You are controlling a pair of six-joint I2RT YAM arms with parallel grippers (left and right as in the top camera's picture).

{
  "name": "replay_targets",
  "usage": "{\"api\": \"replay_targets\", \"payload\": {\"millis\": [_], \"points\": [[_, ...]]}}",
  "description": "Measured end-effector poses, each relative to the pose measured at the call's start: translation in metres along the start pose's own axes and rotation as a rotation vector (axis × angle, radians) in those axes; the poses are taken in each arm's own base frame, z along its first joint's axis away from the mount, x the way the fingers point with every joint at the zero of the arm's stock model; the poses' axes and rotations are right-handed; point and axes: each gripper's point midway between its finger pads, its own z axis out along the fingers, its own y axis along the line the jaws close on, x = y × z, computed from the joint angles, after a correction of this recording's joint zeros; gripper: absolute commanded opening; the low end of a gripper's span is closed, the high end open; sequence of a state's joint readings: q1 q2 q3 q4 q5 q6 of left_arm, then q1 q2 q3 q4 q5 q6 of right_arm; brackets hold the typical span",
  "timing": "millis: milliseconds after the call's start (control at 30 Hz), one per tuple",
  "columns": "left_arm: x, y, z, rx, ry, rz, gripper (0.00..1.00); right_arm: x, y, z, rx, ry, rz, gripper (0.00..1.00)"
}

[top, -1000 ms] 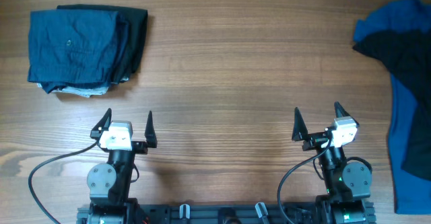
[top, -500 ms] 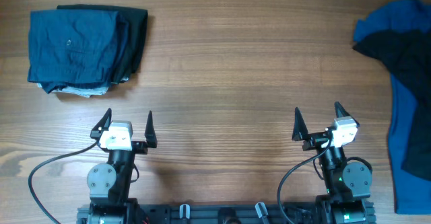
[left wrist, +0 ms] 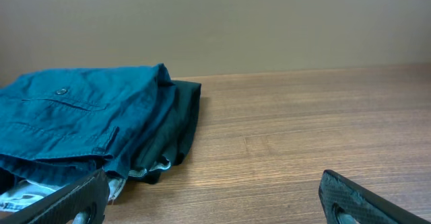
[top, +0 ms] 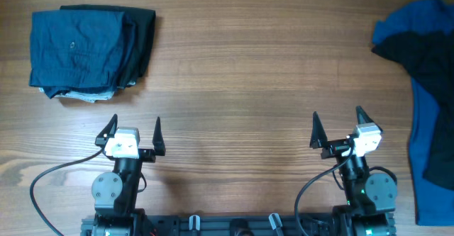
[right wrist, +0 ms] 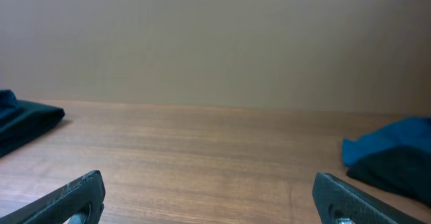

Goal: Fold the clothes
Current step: 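Reach the right gripper to the clothes pile and grasp the black shirt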

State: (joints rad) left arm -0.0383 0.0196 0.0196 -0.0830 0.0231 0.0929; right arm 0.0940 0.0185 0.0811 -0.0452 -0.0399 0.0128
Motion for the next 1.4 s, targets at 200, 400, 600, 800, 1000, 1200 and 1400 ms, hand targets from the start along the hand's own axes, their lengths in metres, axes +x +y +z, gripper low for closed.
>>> {"api": "replay_targets", "payload": {"millis": [200, 400, 600, 800, 1000, 1200, 1400], "points": [[0.000, 0.000, 0.000, 0.000, 0.000, 0.000, 1.00, -0.034, 0.001, -0.007, 0.000, -0.016, -0.001, 1.00], [0.000, 0.000, 0.000, 0.000, 0.002, 0.000, 1.00, -0.072, 0.001, 0.001, 0.001, 0.074, 0.003, 1.00], [0.002, 0.000, 0.000, 0.000, 0.006, 0.000, 1.00, -0.104, -0.001, 0.033, 0.008, 0.287, 0.011, 1.00], [0.002, 0.000, 0.000, 0.000, 0.006, 0.000, 1.00, -0.134, -0.017, 0.102, 0.058, 0.501, 0.023, 1.00], [0.002, 0.000, 0.001, 0.000, 0.008, 0.000, 1.00, -0.137, -0.074, 0.166, 0.176, 0.602, 0.069, 1.00], [0.003, 0.000, 0.001, 0.000, 0.009, 0.000, 1.00, -0.094, -0.154, 0.202, 0.303, 0.674, 0.092, 0.99], [0.003, 0.000, 0.001, 0.000, 0.010, 0.000, 1.00, -0.027, -0.184, 0.218, 0.337, 0.806, 0.100, 0.64]]}}
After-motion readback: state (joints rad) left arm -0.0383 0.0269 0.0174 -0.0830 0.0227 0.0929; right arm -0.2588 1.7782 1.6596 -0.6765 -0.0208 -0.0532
